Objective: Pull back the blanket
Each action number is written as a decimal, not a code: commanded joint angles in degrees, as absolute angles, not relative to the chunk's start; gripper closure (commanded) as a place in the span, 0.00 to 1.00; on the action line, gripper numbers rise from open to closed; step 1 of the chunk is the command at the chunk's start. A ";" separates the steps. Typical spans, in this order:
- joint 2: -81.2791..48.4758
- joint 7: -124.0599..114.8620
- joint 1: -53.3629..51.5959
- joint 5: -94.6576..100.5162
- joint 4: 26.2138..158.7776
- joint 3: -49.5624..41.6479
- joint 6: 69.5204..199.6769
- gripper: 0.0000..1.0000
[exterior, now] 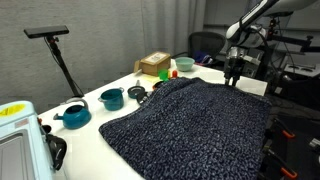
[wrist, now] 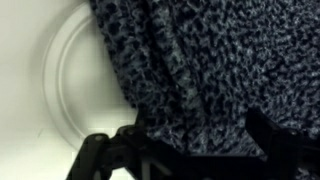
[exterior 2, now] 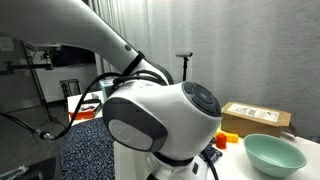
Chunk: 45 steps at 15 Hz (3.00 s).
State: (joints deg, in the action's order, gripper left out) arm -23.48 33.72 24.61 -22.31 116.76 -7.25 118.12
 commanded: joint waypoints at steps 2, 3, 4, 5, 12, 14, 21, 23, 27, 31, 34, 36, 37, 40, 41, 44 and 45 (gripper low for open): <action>-26.56 33.89 24.40 -21.51 114.66 -7.58 118.42 0.00; -26.89 34.15 24.69 -21.95 114.21 -7.40 118.26 0.00; -26.93 34.37 24.78 -21.61 113.61 -7.40 117.76 0.00; -26.80 34.80 24.99 -21.38 113.11 -7.42 117.40 0.00; -27.80 37.37 25.26 -20.95 113.24 -7.44 116.93 0.00; -28.19 37.04 25.35 -20.07 113.00 -7.91 117.42 0.00; -28.05 35.81 24.81 -23.34 114.20 -6.01 118.51 0.65; -28.13 35.85 24.65 -23.73 114.41 -5.29 118.42 0.82; -24.16 33.64 22.95 -21.07 115.30 -5.83 119.52 1.00; -13.58 25.15 18.55 -16.61 118.87 -6.80 124.87 0.98; -7.45 11.46 13.65 -10.28 119.81 -7.10 127.10 0.98; -5.37 2.27 10.63 -4.33 119.82 -6.80 127.03 0.98; -4.42 -2.24 9.11 -1.51 119.48 -6.18 125.74 0.98; -2.74 -14.35 3.91 6.29 118.91 -3.41 123.55 0.98; -2.28 -16.68 2.36 7.68 118.68 -2.28 123.05 0.98; -0.79 -23.81 -2.12 11.47 118.27 1.37 121.78 0.98; -0.17 -25.46 -3.50 12.40 118.45 2.70 121.22 0.98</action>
